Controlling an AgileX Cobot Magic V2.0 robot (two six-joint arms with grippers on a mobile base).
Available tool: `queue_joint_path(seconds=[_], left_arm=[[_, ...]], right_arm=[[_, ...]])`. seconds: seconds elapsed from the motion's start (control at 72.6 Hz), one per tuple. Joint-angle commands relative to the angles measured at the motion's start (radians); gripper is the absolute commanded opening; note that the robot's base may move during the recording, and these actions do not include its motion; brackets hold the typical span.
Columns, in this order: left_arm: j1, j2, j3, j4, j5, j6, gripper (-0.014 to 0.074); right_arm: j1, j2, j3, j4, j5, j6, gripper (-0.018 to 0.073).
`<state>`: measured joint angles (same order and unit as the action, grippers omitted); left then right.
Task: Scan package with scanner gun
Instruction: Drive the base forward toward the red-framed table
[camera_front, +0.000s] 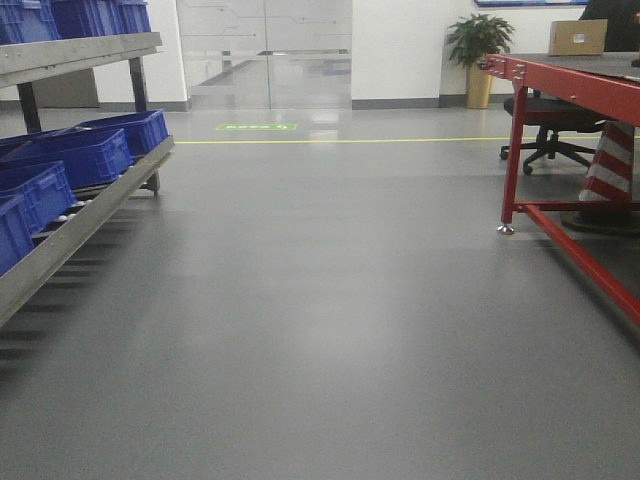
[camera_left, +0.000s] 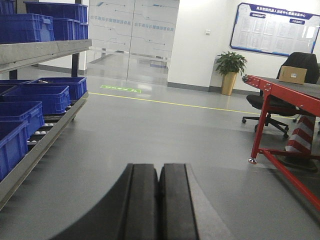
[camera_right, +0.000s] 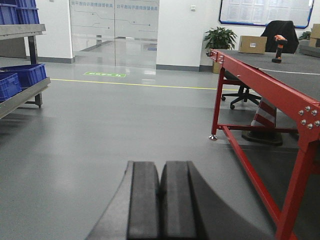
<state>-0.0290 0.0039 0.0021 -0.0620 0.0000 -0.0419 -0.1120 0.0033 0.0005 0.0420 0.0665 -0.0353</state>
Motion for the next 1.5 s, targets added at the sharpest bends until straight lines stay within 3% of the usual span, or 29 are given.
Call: queue_joint_path(seconds=[0.0, 1.487], left_arm=[[-0.006, -0.004, -0.002, 0.001, -0.018, -0.004, -0.0111], [-0.006, -0.004, -0.002, 0.001, -0.018, -0.004, -0.0111]], right_arm=[[-0.003, -0.003, 0.0, -0.006, -0.015, -0.002, -0.0165], [-0.003, -0.003, 0.0, -0.006, -0.015, -0.002, -0.0165]])
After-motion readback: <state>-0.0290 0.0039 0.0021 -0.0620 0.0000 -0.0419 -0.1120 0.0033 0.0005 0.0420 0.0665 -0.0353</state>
